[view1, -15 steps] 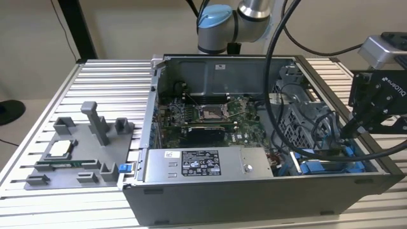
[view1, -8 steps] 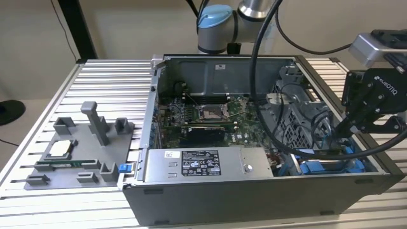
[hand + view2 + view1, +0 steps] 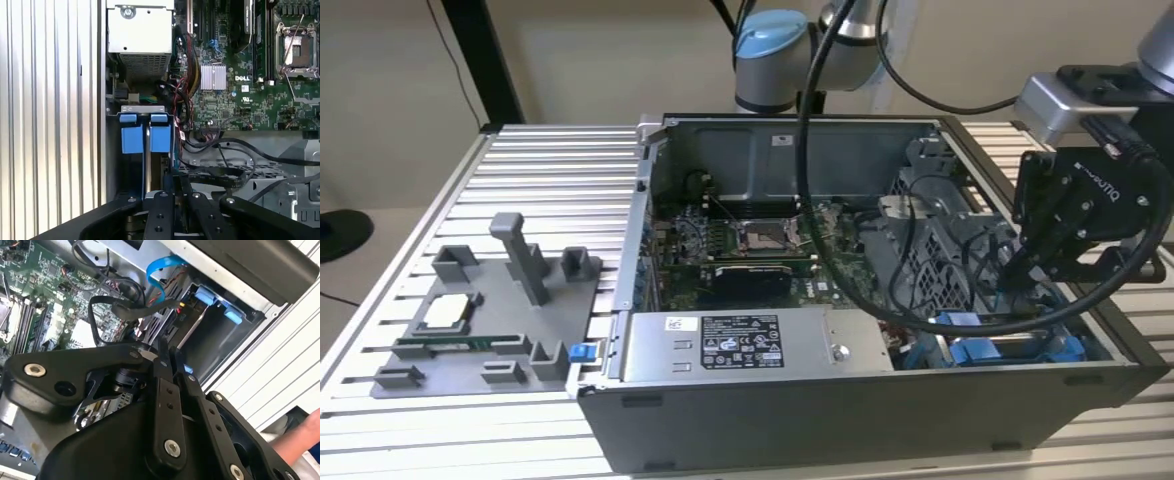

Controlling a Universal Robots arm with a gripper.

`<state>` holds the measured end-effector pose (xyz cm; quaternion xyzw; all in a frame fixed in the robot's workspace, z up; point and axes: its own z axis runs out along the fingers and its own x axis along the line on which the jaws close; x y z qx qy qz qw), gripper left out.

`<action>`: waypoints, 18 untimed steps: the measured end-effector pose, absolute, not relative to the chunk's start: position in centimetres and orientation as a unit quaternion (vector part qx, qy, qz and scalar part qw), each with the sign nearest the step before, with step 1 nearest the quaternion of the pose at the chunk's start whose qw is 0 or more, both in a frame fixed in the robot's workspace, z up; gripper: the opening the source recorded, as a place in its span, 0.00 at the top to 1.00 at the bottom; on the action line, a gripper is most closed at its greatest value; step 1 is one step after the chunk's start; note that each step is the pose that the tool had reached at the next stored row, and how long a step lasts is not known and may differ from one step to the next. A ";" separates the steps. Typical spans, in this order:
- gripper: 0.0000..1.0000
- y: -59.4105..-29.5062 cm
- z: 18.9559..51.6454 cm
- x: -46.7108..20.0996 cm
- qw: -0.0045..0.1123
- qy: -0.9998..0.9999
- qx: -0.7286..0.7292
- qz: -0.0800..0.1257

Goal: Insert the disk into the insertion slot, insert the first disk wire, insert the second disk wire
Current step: 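Insert the second disk wire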

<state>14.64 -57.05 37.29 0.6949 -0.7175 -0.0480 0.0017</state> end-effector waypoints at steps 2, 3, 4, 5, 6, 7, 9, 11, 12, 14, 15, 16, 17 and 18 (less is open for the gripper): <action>1.00 -57.1 37.3 14.2 -0.004 -0.718 0.695 -0.043; 1.00 -57.1 37.3 14.0 -0.009 -0.717 0.696 -0.038; 1.00 -57.1 37.2 13.9 -0.016 -0.717 0.696 -0.031; 1.00 -57.1 37.2 13.7 -0.022 -0.717 0.696 -0.025; 1.00 -57.1 37.2 13.6 -0.029 -0.717 0.696 -0.019; 1.00 -57.1 37.2 13.4 -0.036 -0.717 0.697 -0.013; 1.00 -57.1 37.2 13.1 -0.047 -0.716 0.697 -0.001; 1.00 -57.1 37.1 12.8 -0.057 -0.715 0.697 0.008; 1.00 -57.1 37.1 12.7 -0.059 -0.715 0.697 0.010; 1.00 -57.1 37.0 12.3 -0.063 -0.715 0.697 0.013; 1.00 -57.1 36.9 12.2 -0.064 -0.715 0.697 0.014; 1.00 -57.2 36.9 12.0 -0.065 -0.714 0.697 0.015; 1.00 -57.2 36.8 11.9 -0.065 -0.714 0.696 0.016; 1.00 -57.2 36.8 11.9 -0.066 -0.714 0.696 0.017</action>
